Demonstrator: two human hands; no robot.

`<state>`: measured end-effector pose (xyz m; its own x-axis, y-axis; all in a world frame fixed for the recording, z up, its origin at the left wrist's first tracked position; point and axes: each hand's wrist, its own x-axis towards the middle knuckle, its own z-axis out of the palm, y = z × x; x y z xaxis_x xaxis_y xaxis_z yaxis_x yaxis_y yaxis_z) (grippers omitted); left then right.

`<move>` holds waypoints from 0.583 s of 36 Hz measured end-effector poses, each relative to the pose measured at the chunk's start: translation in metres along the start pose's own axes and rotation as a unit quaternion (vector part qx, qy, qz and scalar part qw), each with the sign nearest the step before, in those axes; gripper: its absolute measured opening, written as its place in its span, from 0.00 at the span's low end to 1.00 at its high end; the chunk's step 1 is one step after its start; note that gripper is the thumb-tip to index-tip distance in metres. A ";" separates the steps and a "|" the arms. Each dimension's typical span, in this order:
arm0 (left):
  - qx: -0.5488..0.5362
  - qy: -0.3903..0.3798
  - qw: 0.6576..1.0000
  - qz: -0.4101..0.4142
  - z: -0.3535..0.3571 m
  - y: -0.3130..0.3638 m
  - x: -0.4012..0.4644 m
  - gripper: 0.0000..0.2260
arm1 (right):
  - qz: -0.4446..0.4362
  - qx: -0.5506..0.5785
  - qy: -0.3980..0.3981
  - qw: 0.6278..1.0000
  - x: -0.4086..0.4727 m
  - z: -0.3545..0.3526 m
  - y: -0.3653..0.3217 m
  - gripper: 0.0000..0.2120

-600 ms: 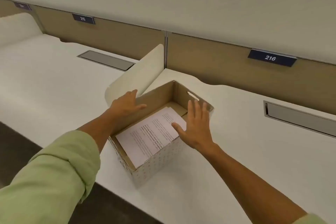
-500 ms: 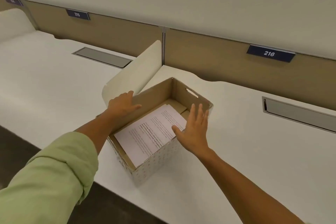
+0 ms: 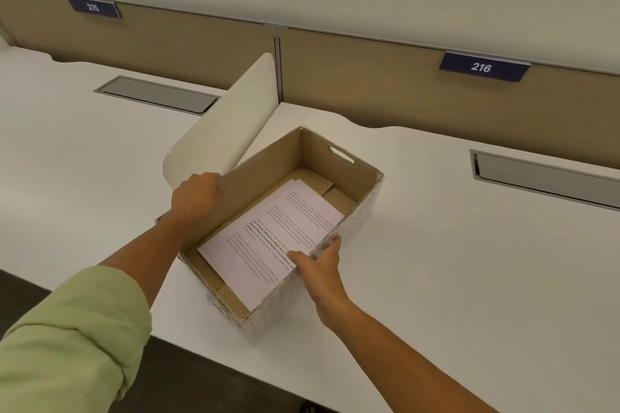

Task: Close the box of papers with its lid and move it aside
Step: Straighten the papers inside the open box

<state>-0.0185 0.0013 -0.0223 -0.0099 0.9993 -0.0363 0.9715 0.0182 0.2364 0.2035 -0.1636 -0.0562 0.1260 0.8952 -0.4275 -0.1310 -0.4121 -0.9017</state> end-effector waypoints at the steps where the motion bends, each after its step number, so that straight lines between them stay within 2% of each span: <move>1: -0.005 0.003 1.000 0.000 0.001 0.000 0.000 0.10 | 0.002 0.004 -0.003 1.000 0.001 0.000 0.000 0.39; 3: -0.019 0.006 1.000 0.000 0.001 0.001 -0.001 0.10 | 0.004 0.006 -0.002 1.000 0.003 -0.002 -0.002 0.37; 9: -0.063 -0.009 0.998 0.003 -0.005 0.016 -0.007 0.11 | 0.013 0.007 -0.011 1.000 0.004 -0.021 -0.012 0.38; 14: -0.090 -0.024 0.995 0.020 -0.011 0.034 -0.020 0.10 | -0.021 0.003 0.008 1.000 -0.001 -0.053 -0.021 0.31; 21: -0.127 -0.061 0.987 0.080 -0.031 0.086 -0.060 0.13 | -0.044 0.044 0.053 0.997 -0.018 -0.129 -0.040 0.35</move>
<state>0.0581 -0.0562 0.0299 0.1819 0.9789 -0.0926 0.8672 -0.1153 0.4844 0.3332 -0.1855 -0.0207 0.2431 0.9028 -0.3549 -0.2001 -0.3113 -0.9290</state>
